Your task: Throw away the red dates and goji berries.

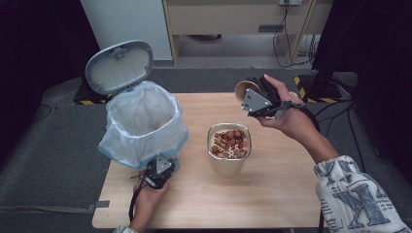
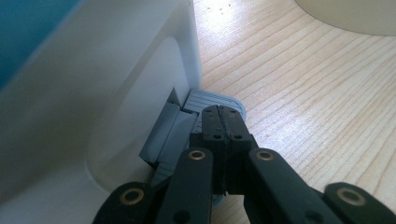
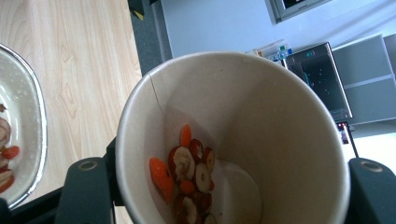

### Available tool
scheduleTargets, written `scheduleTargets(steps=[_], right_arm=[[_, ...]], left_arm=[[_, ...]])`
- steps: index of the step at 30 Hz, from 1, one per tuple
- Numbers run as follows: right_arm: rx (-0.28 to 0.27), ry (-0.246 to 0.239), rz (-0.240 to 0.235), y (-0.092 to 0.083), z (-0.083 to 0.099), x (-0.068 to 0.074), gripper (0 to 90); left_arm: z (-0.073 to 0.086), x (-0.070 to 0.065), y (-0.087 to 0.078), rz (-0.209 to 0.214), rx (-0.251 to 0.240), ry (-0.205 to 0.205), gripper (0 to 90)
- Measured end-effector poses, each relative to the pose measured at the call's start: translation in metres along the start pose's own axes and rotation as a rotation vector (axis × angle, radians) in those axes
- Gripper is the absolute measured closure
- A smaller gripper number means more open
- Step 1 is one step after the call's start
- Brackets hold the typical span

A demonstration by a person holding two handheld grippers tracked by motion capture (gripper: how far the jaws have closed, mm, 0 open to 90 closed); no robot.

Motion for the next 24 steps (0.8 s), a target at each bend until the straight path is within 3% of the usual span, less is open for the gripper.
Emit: scheduleTargets(steps=[13,24], right_arm=[[0.003,-0.02,-0.014,0.007,0.009,-0.001,32.6],[0.045,-0.196,0.029,-0.003,-0.004,-0.001,32.6]], left_arm=[[0.0,0.0,0.0,0.001,-0.002,-0.003,89.2],[0.0,0.0,0.0,0.002,-0.003,-0.005,89.2]])
Point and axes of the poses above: each handheld gripper's, and its own axes: y roughly forward along the jaws, z roughly out of its underside, x roughly to its left, the point moved 7 cm from there along y, roughly forward along the jaws, and after that the axes turned 11 degrees about -y, right-handed, at the moved point
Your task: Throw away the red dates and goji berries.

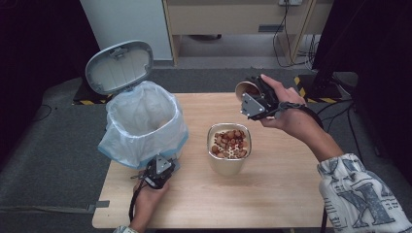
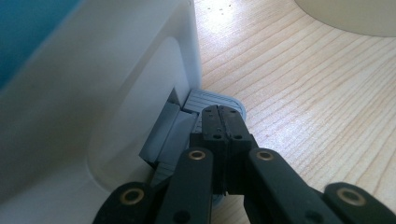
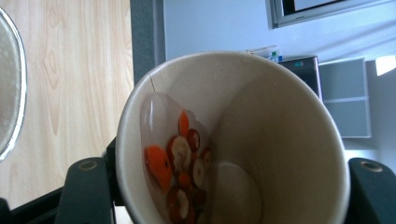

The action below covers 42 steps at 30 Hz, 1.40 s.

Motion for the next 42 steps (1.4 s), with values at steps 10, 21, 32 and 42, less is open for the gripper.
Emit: scheduleTargets(steps=[10,21,32,42], right_arm=[[0.025,-0.09,0.006,0.0,-0.009,0.0,32.6],[0.026,-0.117,0.018,-0.002,-0.012,-0.002,32.6],[0.059,-0.223,0.045,-0.006,-0.015,0.0,32.7],[0.078,-0.295,0.056,-0.007,-0.02,0.002,32.8]], left_arm=[[0.0,0.0,0.0,0.002,0.001,0.001,89.2],[0.0,0.0,0.0,0.002,0.001,0.001,89.2],[0.0,0.0,0.0,0.001,0.002,0.002,89.2],[0.0,0.0,0.0,0.001,0.002,0.002,89.2]])
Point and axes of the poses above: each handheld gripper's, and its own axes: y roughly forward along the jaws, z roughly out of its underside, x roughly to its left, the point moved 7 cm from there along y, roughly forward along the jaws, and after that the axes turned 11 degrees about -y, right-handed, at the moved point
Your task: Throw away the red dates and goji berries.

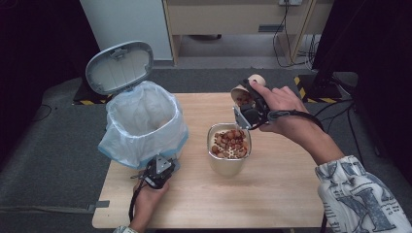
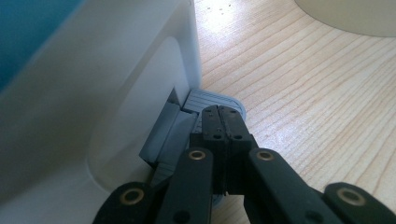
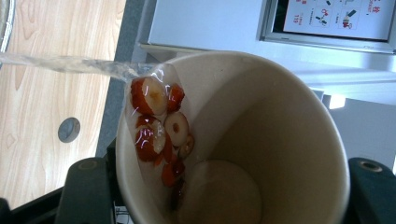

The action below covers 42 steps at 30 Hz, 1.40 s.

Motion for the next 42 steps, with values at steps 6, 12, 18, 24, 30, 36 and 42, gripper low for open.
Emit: scheduleTargets(steps=[6,12,18,24,30,36,42], right_arm=[[0.001,-0.004,0.013,-0.001,-0.001,-0.001,32.8],[0.0,-0.005,0.016,-0.002,-0.002,-0.002,32.8],[-0.001,-0.007,0.011,-0.001,-0.001,-0.002,32.8],[0.007,-0.023,0.021,-0.003,-0.002,-0.006,32.8],[0.01,-0.029,0.03,-0.005,0.0,-0.011,32.9],[0.01,-0.032,0.034,-0.006,0.002,-0.014,32.9],[0.012,-0.033,0.042,-0.007,0.003,-0.02,32.9]], left_arm=[[0.0,0.0,0.0,0.0,0.0,0.0,89.2],[0.0,0.0,0.0,0.0,0.0,0.0,89.2],[0.0,0.0,0.0,0.0,0.0,0.0,89.2],[0.0,0.0,0.0,-0.001,0.001,0.0,89.2],[0.0,0.0,0.0,0.0,0.001,0.0,89.2],[0.0,0.0,0.0,0.0,0.001,0.0,89.2],[0.0,0.0,0.0,0.0,0.001,0.0,89.2]])
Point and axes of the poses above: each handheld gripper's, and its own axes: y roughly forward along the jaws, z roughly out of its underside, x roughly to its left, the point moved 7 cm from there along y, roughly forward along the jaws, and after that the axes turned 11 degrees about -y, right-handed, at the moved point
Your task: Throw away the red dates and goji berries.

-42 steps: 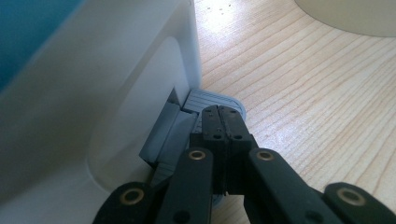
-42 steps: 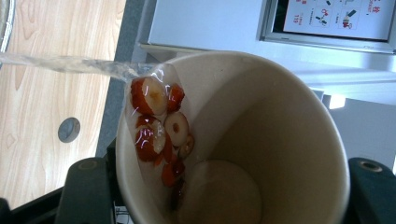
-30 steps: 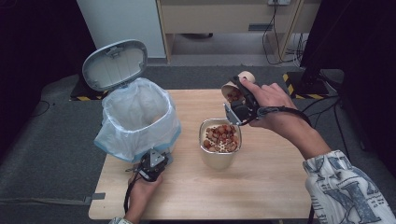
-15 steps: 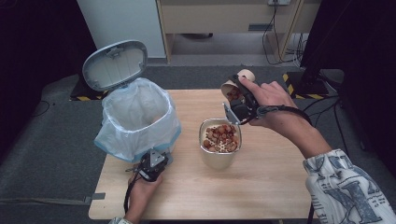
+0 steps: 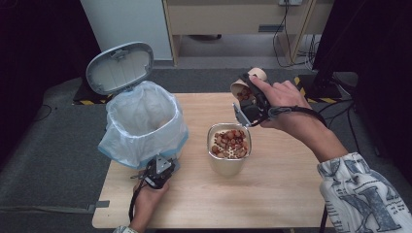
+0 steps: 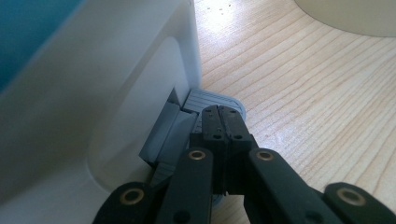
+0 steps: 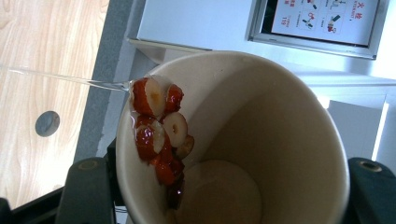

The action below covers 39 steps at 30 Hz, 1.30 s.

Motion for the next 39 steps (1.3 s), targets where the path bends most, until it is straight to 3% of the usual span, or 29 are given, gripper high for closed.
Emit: scheduleTargets(steps=[6,11,12,16,18,20,21,24,25,26,29,32,34,39], right_arm=[[0.006,0.014,0.004,0.002,0.0,-0.003,33.0],[0.002,-0.115,-0.051,0.007,-0.014,0.016,33.2],[0.009,-0.117,-0.047,0.007,-0.013,0.015,33.2],[0.02,-0.039,-0.005,0.006,-0.004,0.002,33.3],[0.0,-0.061,-0.033,0.007,-0.012,0.01,33.4],[0.0,-0.127,-0.059,0.009,-0.019,0.021,33.5],[0.0,-0.136,-0.063,0.01,-0.021,0.023,33.5],[0.015,-0.062,-0.02,0.009,-0.014,0.01,33.7],[0.011,-0.06,-0.015,0.01,-0.014,0.009,34.0],[0.01,-0.075,-0.027,0.012,-0.017,0.015,34.1],[-0.011,-0.214,-0.131,0.019,-0.033,0.054,34.3],[-0.018,-0.143,-0.127,0.02,-0.031,0.056,34.4],[-0.018,-0.103,-0.102,0.018,-0.027,0.046,34.4],[-0.005,-0.099,-0.09,0.016,-0.022,0.039,34.4]], left_arm=[[0.0,0.0,0.0,0.0,-0.001,0.0,89.2],[0.0,0.0,0.0,0.0,0.0,-0.001,89.2],[0.0,0.0,0.0,0.0,0.0,0.0,89.2],[0.0,0.0,0.0,0.001,-0.001,-0.001,89.2],[0.0,0.0,0.0,0.0,-0.001,-0.001,89.2],[0.0,0.0,0.0,0.001,-0.001,-0.001,89.2],[0.0,0.0,0.0,0.0,-0.001,-0.001,89.2],[0.0,0.0,0.0,0.0,-0.001,-0.001,89.2],[0.0,0.0,0.0,0.001,-0.001,-0.001,89.2],[0.0,0.0,0.0,0.001,-0.001,-0.001,89.2],[0.0,0.0,0.0,0.001,-0.001,-0.001,89.2],[0.0,0.0,0.0,0.0,-0.002,-0.002,89.2],[0.0,0.0,0.0,0.0,-0.002,-0.001,89.2],[0.0,0.0,0.0,0.0,-0.002,-0.002,89.2]])
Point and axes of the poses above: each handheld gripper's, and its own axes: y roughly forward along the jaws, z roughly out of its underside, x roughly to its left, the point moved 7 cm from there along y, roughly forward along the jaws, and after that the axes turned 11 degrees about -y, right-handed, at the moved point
